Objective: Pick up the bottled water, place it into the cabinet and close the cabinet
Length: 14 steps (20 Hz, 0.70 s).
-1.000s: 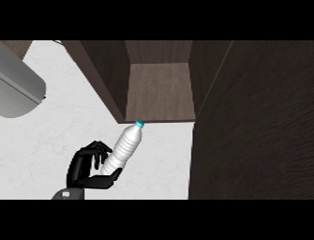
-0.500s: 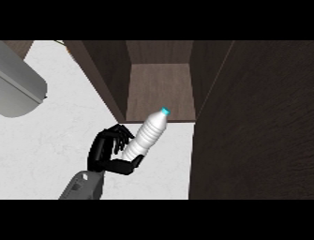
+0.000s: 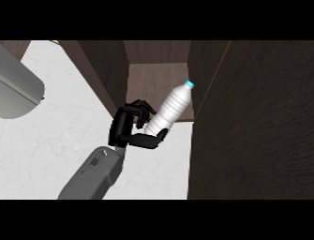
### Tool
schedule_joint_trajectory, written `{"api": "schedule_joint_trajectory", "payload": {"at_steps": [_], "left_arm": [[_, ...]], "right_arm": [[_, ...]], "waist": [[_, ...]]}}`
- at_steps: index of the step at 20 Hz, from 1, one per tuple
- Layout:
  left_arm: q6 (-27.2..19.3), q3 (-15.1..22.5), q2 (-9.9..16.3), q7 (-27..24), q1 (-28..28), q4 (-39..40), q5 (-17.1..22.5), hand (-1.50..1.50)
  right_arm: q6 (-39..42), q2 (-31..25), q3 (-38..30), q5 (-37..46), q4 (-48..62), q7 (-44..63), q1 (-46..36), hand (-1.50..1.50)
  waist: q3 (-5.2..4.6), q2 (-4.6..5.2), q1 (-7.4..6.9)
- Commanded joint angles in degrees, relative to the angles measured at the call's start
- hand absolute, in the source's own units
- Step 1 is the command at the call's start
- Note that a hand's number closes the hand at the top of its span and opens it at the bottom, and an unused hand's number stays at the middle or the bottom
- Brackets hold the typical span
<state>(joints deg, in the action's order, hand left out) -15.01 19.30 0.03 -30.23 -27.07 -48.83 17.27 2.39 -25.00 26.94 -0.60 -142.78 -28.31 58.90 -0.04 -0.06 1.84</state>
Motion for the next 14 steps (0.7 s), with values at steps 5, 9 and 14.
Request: {"api": "schedule_joint_trajectory", "payload": {"at_steps": [5,9,14], "left_arm": [[-12.5,5.0,0.0,8.1,-12.5,3.0,6.2,1.5],[-13.8,6.1,0.0,7.9,-17.0,8.9,10.2,1.5],[-13.6,1.4,0.0,8.4,-23.3,16.1,13.5,1.5]], "right_arm": [[0.5,-0.8,-2.8,-4.7,-5.5,0.6,2.0,-1.5],[1.2,-1.3,-2.8,-5.0,-5.7,0.4,2.2,-1.5],[3.1,-3.2,-5.1,-6.2,-7.5,-0.5,4.3,-1.5]], "waist": [[0.01,0.26,0.52],[-0.02,0.55,1.43],[-0.03,0.79,2.02]]}}
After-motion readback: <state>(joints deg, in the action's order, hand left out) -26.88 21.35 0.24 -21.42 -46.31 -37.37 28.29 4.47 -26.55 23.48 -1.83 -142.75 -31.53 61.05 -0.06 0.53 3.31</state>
